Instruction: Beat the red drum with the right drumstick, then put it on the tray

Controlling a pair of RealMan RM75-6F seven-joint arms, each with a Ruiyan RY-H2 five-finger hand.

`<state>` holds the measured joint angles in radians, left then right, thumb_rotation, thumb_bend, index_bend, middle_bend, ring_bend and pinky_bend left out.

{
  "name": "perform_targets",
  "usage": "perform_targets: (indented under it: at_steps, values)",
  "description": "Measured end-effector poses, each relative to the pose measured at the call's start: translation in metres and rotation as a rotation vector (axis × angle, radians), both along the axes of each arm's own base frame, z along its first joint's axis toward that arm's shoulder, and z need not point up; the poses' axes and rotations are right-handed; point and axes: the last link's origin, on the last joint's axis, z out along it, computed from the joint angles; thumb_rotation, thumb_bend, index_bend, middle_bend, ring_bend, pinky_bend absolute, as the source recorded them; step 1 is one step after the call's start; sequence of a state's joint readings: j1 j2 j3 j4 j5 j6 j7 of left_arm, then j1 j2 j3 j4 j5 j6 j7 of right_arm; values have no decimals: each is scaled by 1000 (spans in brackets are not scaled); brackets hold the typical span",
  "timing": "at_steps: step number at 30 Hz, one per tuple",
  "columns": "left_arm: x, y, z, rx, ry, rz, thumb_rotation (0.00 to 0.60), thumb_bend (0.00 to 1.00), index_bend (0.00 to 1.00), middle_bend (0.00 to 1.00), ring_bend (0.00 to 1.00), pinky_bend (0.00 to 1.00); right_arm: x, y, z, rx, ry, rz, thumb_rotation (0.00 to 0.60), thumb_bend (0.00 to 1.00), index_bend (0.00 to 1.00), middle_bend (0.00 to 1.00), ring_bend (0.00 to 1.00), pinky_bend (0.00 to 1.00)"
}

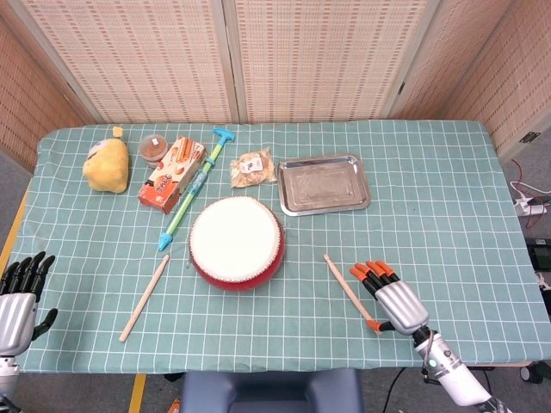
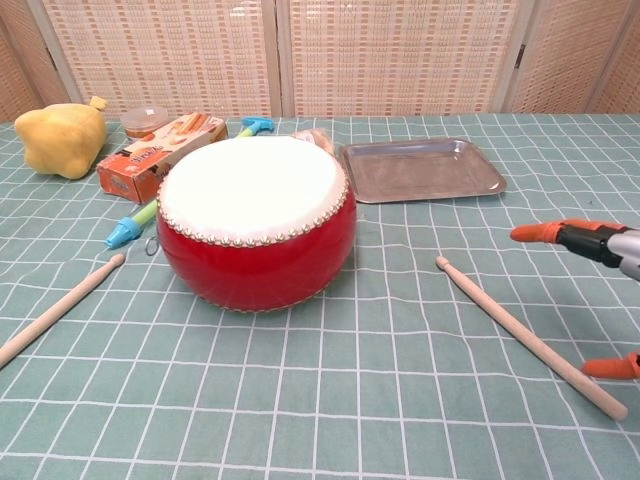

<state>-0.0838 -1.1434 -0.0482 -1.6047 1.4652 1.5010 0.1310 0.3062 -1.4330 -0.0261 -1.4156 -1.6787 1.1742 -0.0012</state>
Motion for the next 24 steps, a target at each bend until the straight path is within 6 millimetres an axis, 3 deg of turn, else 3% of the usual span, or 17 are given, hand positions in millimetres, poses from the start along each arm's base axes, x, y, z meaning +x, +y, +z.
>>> perform_targets:
  at_steps: [17, 24]
  values:
    - [-6, 4, -5, -19, -8, 6, 600, 238, 0, 0, 0, 12, -12, -9, -28, 20, 38, -20, 600, 107, 90, 50, 0, 70]
    - [-7, 4, -6, -23, -10, 8, 600, 239, 0, 0, 0, 12, -21, -22, -21, -44, 64, -41, 600, 107, 90, 50, 0, 70]
